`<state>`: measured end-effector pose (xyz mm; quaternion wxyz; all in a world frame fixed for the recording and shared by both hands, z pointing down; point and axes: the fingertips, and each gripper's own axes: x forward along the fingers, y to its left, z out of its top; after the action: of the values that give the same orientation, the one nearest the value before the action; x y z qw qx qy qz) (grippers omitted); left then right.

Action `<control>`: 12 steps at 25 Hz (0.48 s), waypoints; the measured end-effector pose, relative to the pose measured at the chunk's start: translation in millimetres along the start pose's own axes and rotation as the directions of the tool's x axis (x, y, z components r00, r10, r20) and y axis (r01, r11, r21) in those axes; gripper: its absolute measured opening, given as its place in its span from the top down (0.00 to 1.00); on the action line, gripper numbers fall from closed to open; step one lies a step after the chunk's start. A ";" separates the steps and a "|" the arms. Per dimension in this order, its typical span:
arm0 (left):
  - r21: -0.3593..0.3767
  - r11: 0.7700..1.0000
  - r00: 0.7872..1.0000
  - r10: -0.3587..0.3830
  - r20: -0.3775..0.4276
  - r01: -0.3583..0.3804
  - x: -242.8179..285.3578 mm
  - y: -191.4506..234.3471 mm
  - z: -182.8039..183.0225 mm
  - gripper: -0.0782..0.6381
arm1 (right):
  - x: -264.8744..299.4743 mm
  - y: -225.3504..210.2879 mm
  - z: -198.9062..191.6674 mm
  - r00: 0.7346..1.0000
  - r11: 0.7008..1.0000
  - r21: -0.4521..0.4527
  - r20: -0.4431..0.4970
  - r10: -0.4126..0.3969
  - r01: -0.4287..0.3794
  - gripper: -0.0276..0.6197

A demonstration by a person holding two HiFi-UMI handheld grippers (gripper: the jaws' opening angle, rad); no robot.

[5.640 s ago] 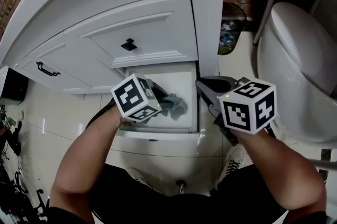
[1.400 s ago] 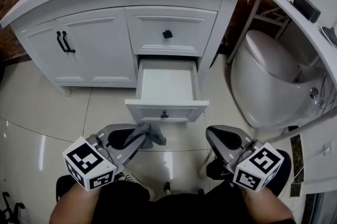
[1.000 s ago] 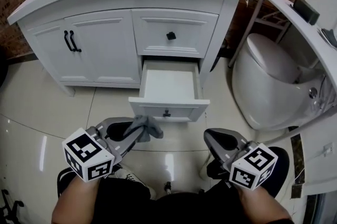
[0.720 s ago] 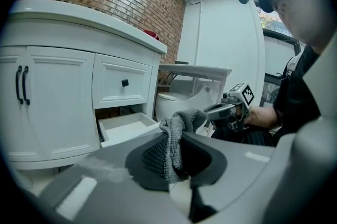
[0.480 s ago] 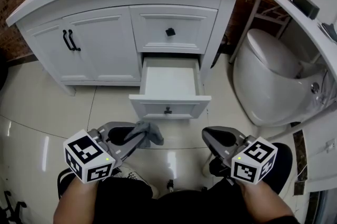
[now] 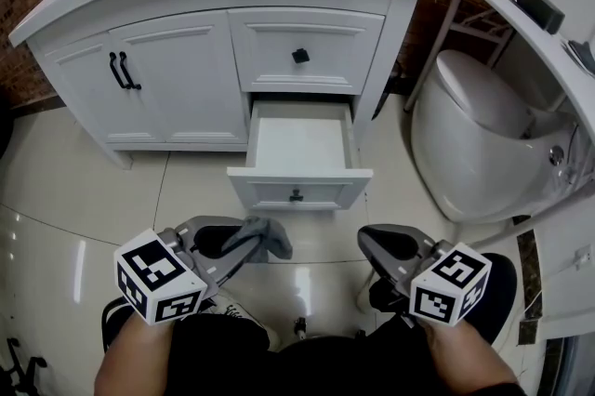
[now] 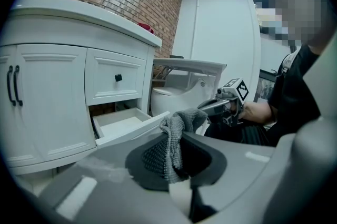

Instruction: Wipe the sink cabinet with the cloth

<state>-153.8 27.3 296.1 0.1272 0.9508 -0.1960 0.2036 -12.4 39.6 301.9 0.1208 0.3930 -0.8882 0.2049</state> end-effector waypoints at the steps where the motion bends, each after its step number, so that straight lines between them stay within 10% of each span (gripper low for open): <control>1: 0.000 1.000 1.000 0.000 0.000 0.000 0.4 0.2 0.2 0.84 | -0.2 0.0 0.2 1.000 1.000 0.000 0.001 0.001 -0.001 0.95; 12: 0.000 1.000 1.000 -0.006 -0.002 0.006 4.6 -0.5 2.9 0.84 | -2.3 3.4 0.7 1.000 1.000 -0.018 -0.002 0.005 -0.005 0.95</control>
<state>-148.8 25.4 295.5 0.1279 0.9512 -0.1929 0.2040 -13.4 42.9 299.6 0.1246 0.3896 -0.8909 0.1977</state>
